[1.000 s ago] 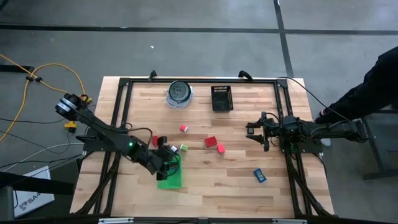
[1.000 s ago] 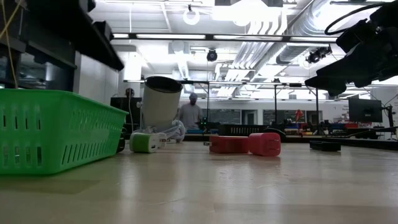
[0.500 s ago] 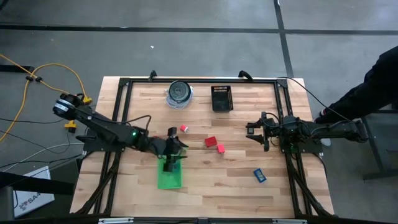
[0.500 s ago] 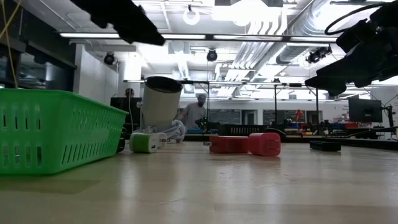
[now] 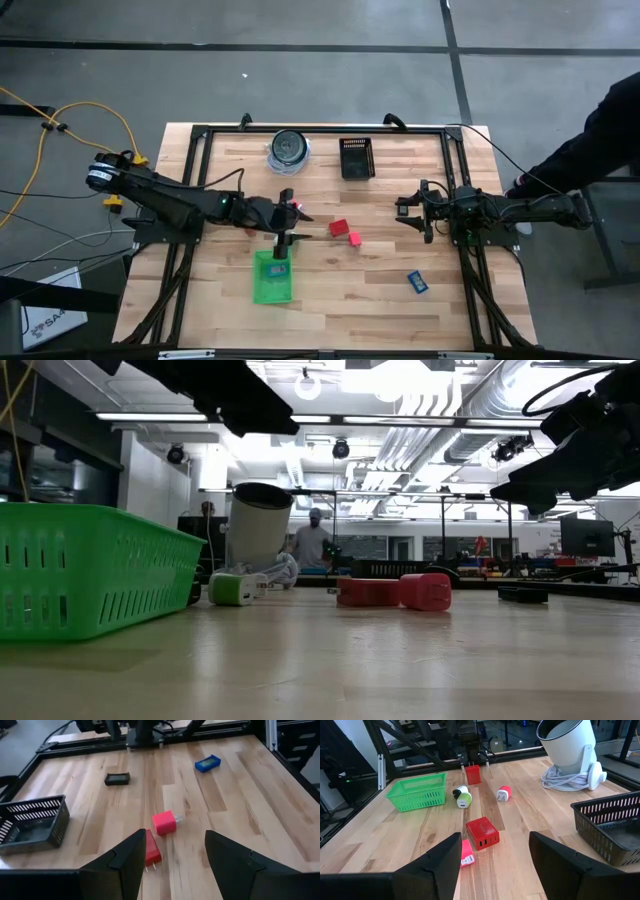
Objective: Pick & Place Office items
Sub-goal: Put the dark blue digital clock into the green bin
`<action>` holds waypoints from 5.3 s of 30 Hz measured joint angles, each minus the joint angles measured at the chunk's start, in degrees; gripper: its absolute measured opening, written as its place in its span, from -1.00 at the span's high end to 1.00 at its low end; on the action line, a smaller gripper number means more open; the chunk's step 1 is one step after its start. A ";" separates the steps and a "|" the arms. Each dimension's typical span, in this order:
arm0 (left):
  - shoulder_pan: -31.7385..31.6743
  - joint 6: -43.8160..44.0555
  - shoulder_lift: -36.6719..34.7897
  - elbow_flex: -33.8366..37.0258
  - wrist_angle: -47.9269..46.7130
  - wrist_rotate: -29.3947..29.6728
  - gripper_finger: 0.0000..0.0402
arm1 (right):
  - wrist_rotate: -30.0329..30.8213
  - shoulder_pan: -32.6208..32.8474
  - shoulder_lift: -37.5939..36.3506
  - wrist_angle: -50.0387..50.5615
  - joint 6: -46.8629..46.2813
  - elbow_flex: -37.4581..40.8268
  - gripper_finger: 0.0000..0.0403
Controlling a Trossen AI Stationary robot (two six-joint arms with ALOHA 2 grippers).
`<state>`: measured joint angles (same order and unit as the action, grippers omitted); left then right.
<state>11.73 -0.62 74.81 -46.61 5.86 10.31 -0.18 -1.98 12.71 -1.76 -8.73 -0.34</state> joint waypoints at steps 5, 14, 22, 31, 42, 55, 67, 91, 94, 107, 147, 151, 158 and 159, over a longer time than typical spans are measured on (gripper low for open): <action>0.00 0.02 0.00 0.00 1.22 0.00 0.03 | 0.01 0.00 0.00 0.00 -0.02 0.01 -0.09; 0.00 0.20 0.00 0.00 1.86 0.00 0.03 | 0.00 0.00 0.00 0.00 -0.02 0.00 -0.09; 0.00 0.20 0.00 0.00 1.86 0.00 0.03 | 0.02 0.00 0.00 0.00 -0.02 0.00 -0.09; 0.00 0.19 0.00 0.00 1.86 0.00 0.03 | 0.00 -0.02 0.00 0.00 0.00 0.00 -0.09; 0.00 0.17 0.00 0.00 1.86 0.00 0.03 | 0.10 -0.02 0.00 -0.03 -0.01 0.01 -0.09; 0.00 0.17 0.00 0.00 1.88 0.00 0.03 | 0.07 -0.02 0.00 -3.03 -5.15 0.00 -0.09; 0.00 0.17 0.00 -0.02 1.89 0.00 0.03 | -3.05 0.27 0.04 -13.21 -2.91 -1.07 -0.09; 0.00 0.15 0.00 -0.04 1.97 0.00 0.03 | 31.34 27.52 36.28 23.74 -9.83 -38.20 -0.09; 0.00 0.17 0.00 -0.04 1.97 0.00 0.03 | 34.87 30.10 40.10 30.60 -15.09 -42.51 -0.09; 0.00 0.15 0.00 -0.04 1.95 0.02 0.03 | 32.49 35.48 46.57 44.05 -36.61 -46.42 -0.09; 0.00 0.15 0.00 -0.04 1.93 0.02 0.03 | 10.74 49.65 63.47 57.67 -89.59 -51.46 -0.09; 0.00 0.15 0.00 -0.04 1.93 0.00 0.03 | 12.09 52.76 63.91 56.33 -94.55 -51.58 -0.09; 0.00 0.15 0.00 -0.04 1.93 0.02 0.03 | 9.18 54.78 68.78 55.56 -99.81 -51.60 -0.09; 0.00 0.15 0.00 -0.04 1.93 0.02 0.03 | 8.53 54.92 69.56 55.33 -100.22 -51.60 -0.09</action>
<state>11.73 -0.47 74.81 -46.65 7.79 10.33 8.35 52.94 82.27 53.57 -108.95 -51.94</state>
